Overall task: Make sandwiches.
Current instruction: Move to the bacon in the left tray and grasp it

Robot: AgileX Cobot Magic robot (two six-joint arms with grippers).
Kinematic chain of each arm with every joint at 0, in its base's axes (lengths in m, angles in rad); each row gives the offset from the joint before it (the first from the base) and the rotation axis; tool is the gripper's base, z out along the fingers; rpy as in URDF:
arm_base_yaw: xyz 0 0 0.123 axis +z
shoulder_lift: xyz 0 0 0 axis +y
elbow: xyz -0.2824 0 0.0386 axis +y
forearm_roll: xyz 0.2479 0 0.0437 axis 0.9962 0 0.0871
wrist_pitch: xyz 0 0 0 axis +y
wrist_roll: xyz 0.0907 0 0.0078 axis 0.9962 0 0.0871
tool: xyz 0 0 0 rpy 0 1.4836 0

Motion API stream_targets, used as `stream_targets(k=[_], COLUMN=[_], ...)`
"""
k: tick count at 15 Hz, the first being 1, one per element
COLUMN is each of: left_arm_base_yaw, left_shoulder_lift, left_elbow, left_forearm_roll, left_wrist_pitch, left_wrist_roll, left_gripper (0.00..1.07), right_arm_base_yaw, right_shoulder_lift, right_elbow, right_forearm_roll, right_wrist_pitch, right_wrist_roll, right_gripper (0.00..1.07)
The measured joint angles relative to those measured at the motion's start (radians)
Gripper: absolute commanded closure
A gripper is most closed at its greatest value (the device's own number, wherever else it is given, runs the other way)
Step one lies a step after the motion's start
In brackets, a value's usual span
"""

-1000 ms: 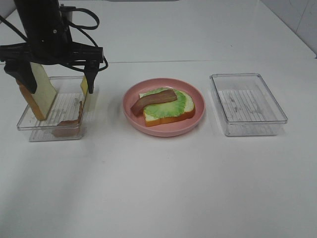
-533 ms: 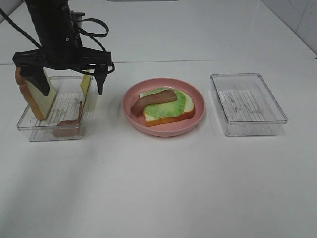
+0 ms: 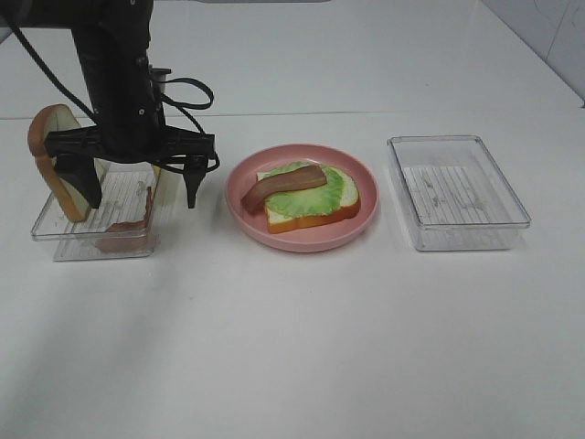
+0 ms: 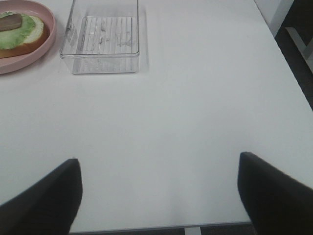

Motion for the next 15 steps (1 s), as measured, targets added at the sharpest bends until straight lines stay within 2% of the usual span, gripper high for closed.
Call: stream_targets(k=[6, 10, 12, 13, 15], left_arm_base_yaw=[0.001, 0.001, 0.001, 0.001, 0.001], left_shoulder_lift=[0.043, 0.052, 0.052, 0.052, 0.052], left_elbow=[0.0, 0.0, 0.0, 0.0, 0.0], left_forearm_roll=[-0.013, -0.017, -0.017, -0.017, -0.017], left_wrist_pitch=[-0.044, -0.045, -0.045, -0.045, -0.045], left_wrist_roll=[0.001, 0.008, 0.008, 0.009, 0.009], left_gripper=[0.07, 0.14, 0.33, 0.38, 0.64], right_arm_base_yaw=[0.0, 0.0, 0.0, 0.0, 0.0], right_shoulder_lift=[0.0, 0.0, 0.0, 0.0, 0.0], right_elbow=[0.0, 0.0, 0.0, 0.0, 0.0], right_forearm_roll=[0.0, 0.0, 0.0, 0.0, 0.0], right_wrist_pitch=[0.0, 0.0, 0.0, 0.0, 0.0], right_wrist_roll=[0.0, 0.0, 0.0, 0.0, 0.0], right_gripper=[0.22, 0.22, 0.22, 0.22, 0.22])
